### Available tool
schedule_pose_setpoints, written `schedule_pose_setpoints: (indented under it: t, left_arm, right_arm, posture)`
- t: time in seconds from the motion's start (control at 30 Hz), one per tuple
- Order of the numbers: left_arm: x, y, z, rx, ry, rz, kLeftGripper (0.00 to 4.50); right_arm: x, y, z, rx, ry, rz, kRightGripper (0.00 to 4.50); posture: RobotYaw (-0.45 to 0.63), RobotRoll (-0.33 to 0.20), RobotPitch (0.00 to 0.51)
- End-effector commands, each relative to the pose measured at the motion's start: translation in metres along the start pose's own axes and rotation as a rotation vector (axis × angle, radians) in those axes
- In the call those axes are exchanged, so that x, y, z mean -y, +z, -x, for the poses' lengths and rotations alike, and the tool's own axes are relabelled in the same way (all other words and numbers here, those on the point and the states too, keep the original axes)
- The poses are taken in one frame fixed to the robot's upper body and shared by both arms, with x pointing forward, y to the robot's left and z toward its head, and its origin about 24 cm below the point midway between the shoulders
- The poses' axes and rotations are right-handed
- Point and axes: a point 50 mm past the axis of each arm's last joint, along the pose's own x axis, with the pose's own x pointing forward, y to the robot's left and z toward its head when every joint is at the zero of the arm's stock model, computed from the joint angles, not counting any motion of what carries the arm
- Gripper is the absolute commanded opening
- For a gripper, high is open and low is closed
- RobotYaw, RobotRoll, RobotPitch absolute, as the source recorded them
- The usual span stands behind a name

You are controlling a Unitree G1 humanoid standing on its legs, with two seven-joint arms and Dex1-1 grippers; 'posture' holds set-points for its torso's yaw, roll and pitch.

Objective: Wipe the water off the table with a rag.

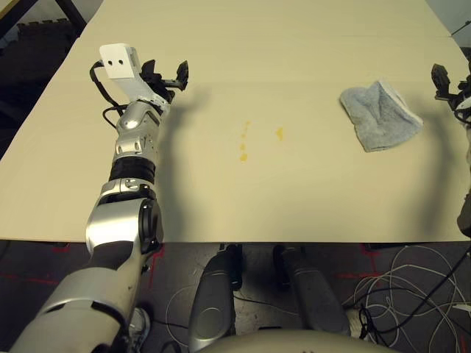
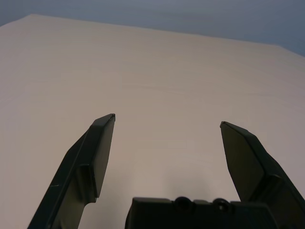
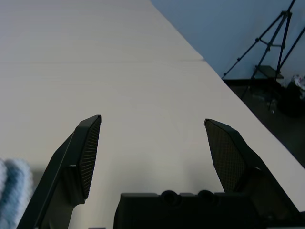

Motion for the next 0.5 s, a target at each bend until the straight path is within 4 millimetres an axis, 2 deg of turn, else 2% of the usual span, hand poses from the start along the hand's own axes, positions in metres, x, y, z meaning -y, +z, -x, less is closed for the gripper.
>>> schedule_pose_setpoints:
  t: [0.03,0.13,0.27,0.4,0.5]
  left_arm:
    - [-0.001,-0.008,0.004,-0.033,0.024,0.002,4.5]
    - [-0.006,-0.005,0.003,-0.03,0.034,0.012,4.5]
    - [-0.008,0.019,-0.003,-0.034,-0.097,0.007,4.5]
    - [0.001,0.052,-0.003,-0.132,-0.452,-0.002,4.5]
    - [0.006,0.069,0.013,-0.269,-0.734,-0.024,4.5]
  right_arm:
    - [0.01,-0.008,0.006,-0.035,-0.026,-0.026,4.46]
    - [0.015,-0.008,0.007,-0.037,-0.051,-0.049,4.46]
    - [0.021,0.005,0.005,-0.066,-0.07,-0.186,4.46]
    - [0.02,0.021,0.004,-0.2,0.021,-0.386,4.46]
    - [0.018,0.03,0.009,-0.309,0.13,-0.476,4.46]
  posture:
    - [-0.06,0.0,0.274]
    - [-0.06,0.0,0.269]
    - [-0.04,0.0,0.26]
    - [-0.05,0.0,0.26]
    - [-0.07,0.0,0.263]
